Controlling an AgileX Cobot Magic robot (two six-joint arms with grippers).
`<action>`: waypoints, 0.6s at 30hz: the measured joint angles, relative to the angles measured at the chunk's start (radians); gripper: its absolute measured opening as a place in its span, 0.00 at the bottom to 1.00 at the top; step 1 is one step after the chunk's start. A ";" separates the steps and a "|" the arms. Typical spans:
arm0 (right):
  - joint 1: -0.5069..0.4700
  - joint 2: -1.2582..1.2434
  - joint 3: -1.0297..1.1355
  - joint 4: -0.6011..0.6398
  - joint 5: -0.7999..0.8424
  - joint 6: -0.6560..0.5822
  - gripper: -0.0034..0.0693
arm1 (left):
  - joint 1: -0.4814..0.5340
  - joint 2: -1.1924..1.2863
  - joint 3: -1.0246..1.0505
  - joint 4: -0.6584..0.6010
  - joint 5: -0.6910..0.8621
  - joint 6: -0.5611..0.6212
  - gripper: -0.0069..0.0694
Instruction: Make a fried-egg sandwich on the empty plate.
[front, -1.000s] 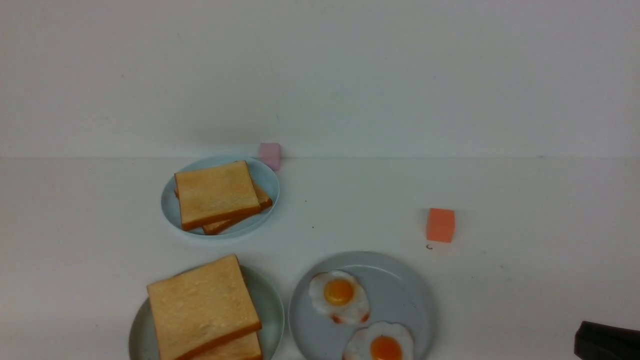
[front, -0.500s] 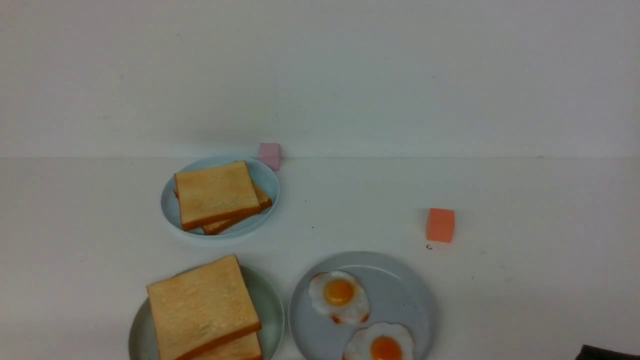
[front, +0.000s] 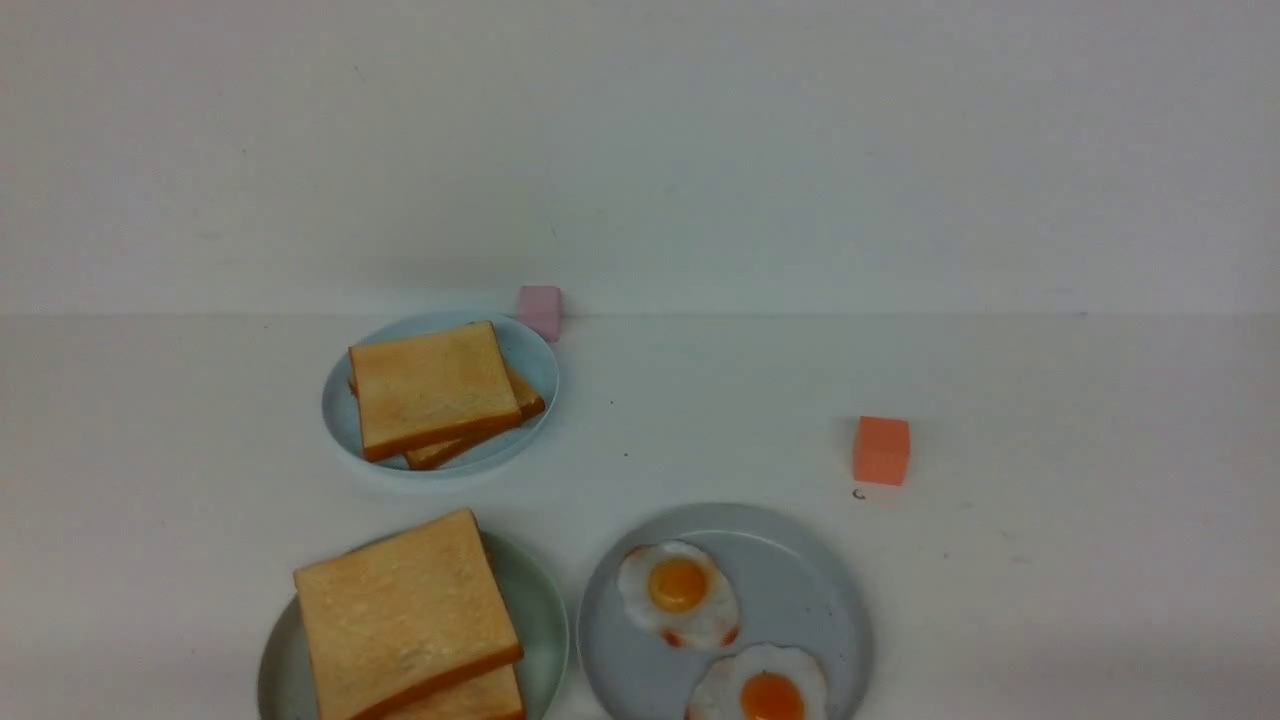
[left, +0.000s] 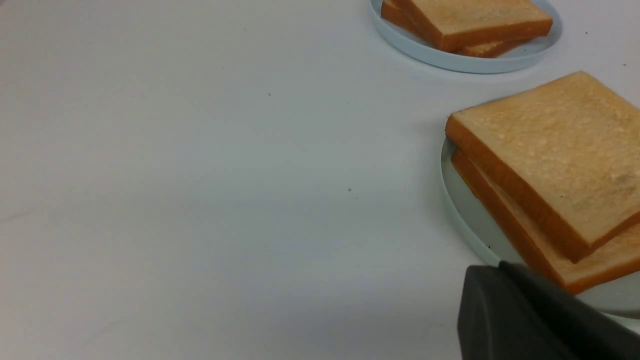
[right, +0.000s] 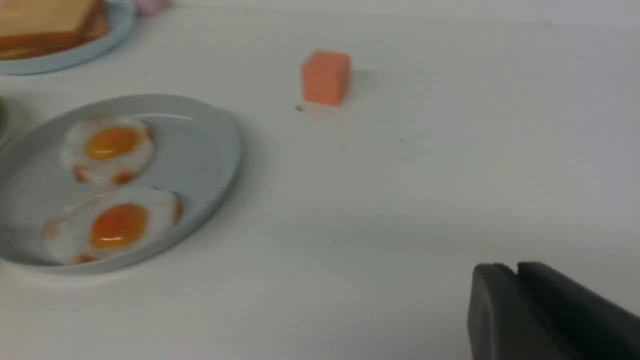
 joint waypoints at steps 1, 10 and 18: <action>-0.017 0.000 0.002 -0.008 -0.009 0.027 0.16 | 0.000 0.000 0.000 0.000 0.000 0.000 0.12; -0.071 -0.001 0.006 -0.016 -0.025 0.061 0.18 | 0.000 0.000 0.000 0.000 -0.001 0.002 0.13; -0.071 -0.001 0.006 -0.016 -0.026 0.061 0.19 | 0.000 0.000 0.000 0.000 -0.001 0.002 0.13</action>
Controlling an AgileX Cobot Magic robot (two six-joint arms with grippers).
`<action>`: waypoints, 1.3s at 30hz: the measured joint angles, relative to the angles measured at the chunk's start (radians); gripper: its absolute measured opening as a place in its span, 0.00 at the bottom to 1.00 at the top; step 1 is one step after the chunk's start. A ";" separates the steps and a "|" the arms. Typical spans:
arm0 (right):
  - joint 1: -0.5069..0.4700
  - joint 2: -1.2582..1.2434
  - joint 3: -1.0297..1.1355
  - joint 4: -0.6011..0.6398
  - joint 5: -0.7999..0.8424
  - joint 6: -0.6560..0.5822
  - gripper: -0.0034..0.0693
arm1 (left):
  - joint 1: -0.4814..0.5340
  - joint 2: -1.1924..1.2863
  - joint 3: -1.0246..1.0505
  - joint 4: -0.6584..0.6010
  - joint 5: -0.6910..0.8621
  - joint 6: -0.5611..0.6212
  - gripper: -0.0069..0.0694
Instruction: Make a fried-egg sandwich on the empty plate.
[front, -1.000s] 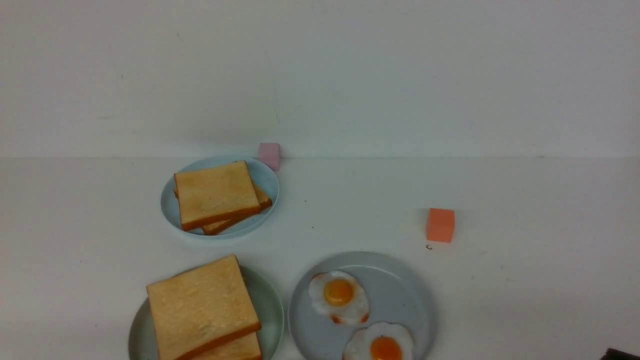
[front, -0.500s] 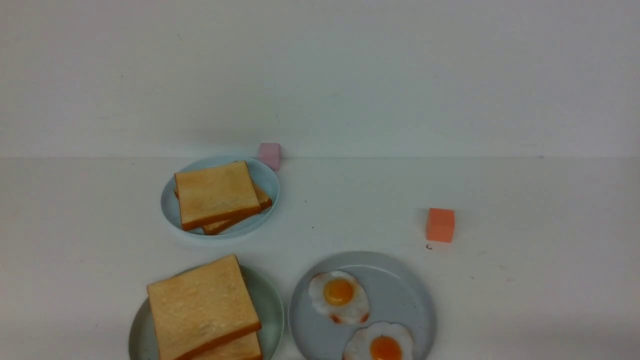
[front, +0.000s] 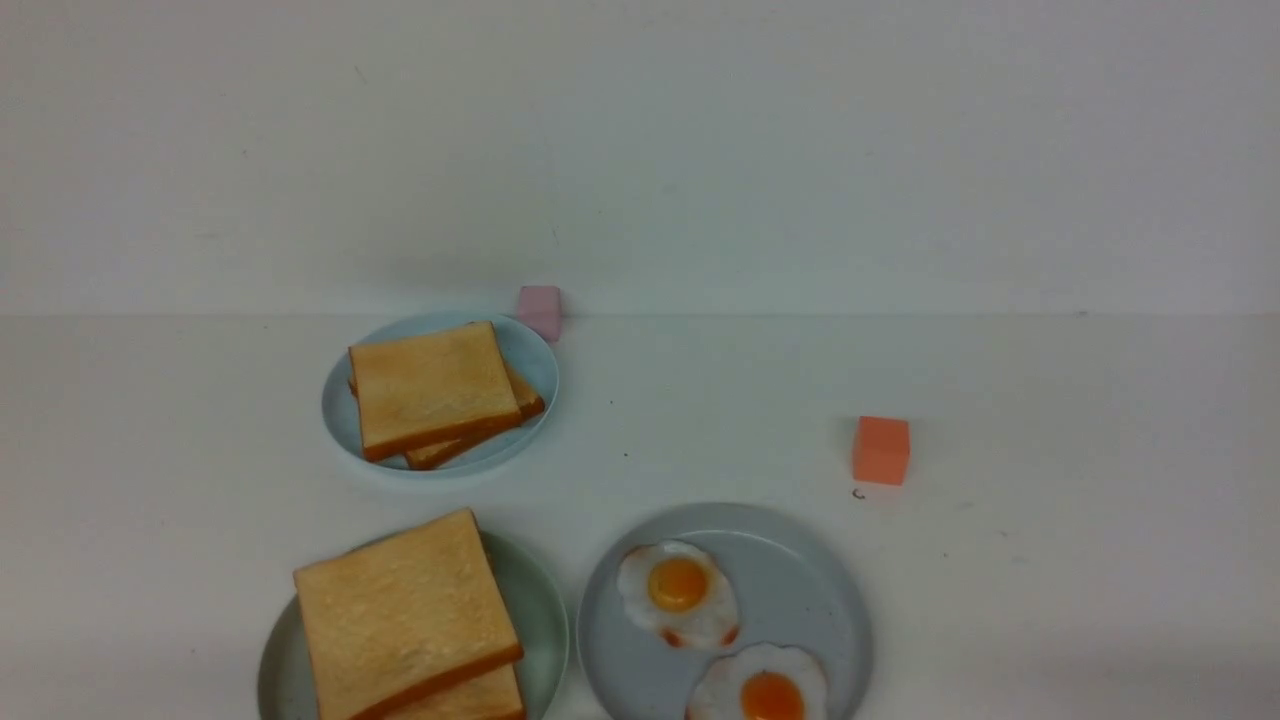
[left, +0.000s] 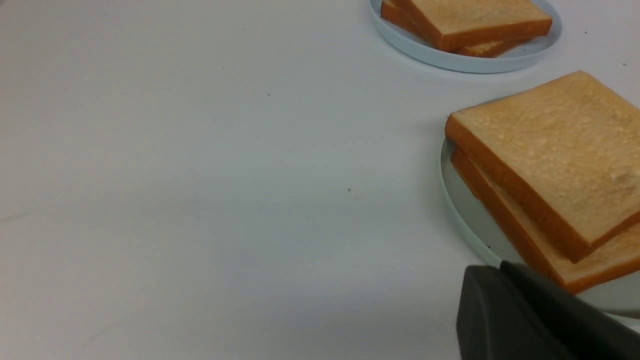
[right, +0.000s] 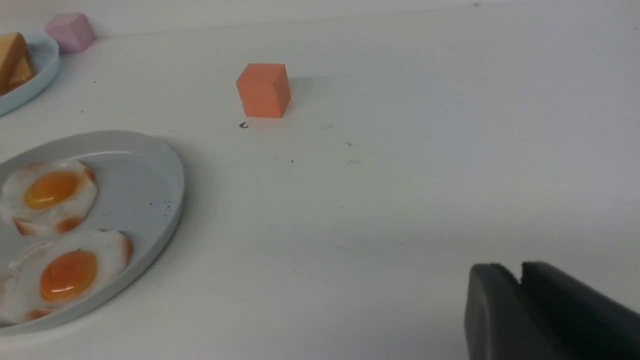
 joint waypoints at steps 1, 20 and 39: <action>0.000 0.000 0.000 -0.001 0.000 0.000 0.19 | 0.000 0.000 0.000 0.000 0.000 0.000 0.13; -0.002 0.000 0.000 -0.002 -0.001 0.008 0.23 | 0.000 0.000 0.000 0.000 0.000 0.000 0.17; -0.002 0.000 0.000 -0.002 -0.001 0.008 0.26 | 0.000 0.000 0.000 0.000 0.000 0.000 0.20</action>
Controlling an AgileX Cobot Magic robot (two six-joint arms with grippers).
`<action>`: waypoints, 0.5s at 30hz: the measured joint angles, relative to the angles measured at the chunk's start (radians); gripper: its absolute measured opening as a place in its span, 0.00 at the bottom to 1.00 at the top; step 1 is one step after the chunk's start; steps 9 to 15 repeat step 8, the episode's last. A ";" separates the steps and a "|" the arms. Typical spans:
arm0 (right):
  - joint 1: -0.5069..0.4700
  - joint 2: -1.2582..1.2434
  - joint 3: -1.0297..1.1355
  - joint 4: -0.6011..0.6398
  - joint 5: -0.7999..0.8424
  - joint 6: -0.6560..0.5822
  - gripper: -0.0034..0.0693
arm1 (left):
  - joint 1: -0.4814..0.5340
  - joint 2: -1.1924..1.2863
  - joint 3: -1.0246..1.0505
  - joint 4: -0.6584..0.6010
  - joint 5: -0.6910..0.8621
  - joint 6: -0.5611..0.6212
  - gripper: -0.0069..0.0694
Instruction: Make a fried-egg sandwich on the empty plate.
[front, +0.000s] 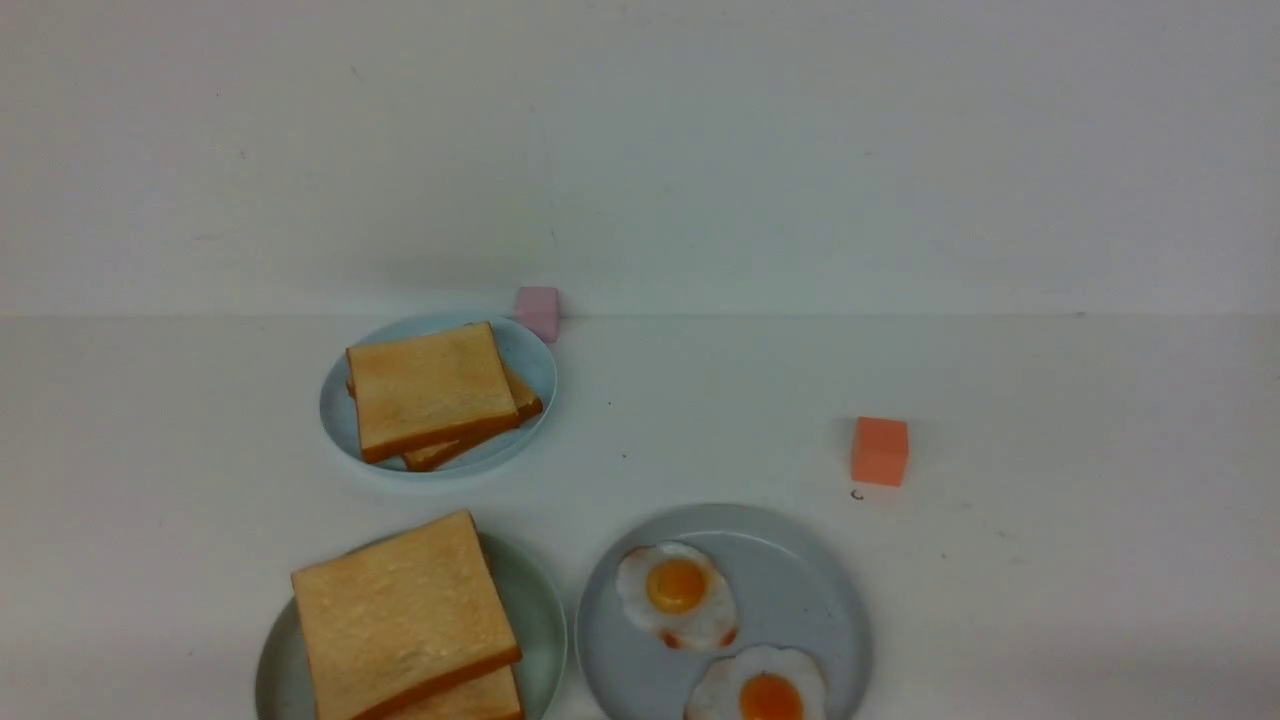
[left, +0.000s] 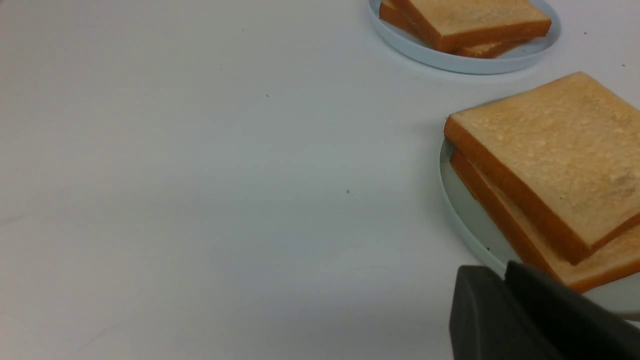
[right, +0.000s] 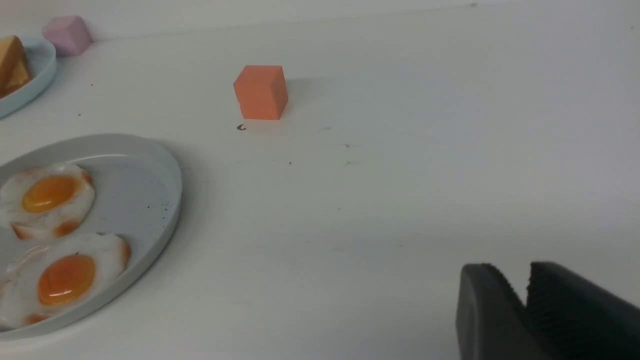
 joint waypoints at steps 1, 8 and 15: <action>0.000 0.000 0.000 0.000 0.000 0.000 0.26 | 0.000 0.000 0.000 0.000 0.000 0.000 0.20; 0.000 0.000 0.000 0.000 0.000 0.001 0.27 | 0.000 0.000 0.000 0.000 0.000 0.000 0.21; 0.000 0.000 0.000 0.000 0.000 0.001 0.27 | 0.000 0.000 0.000 0.000 0.000 0.000 0.21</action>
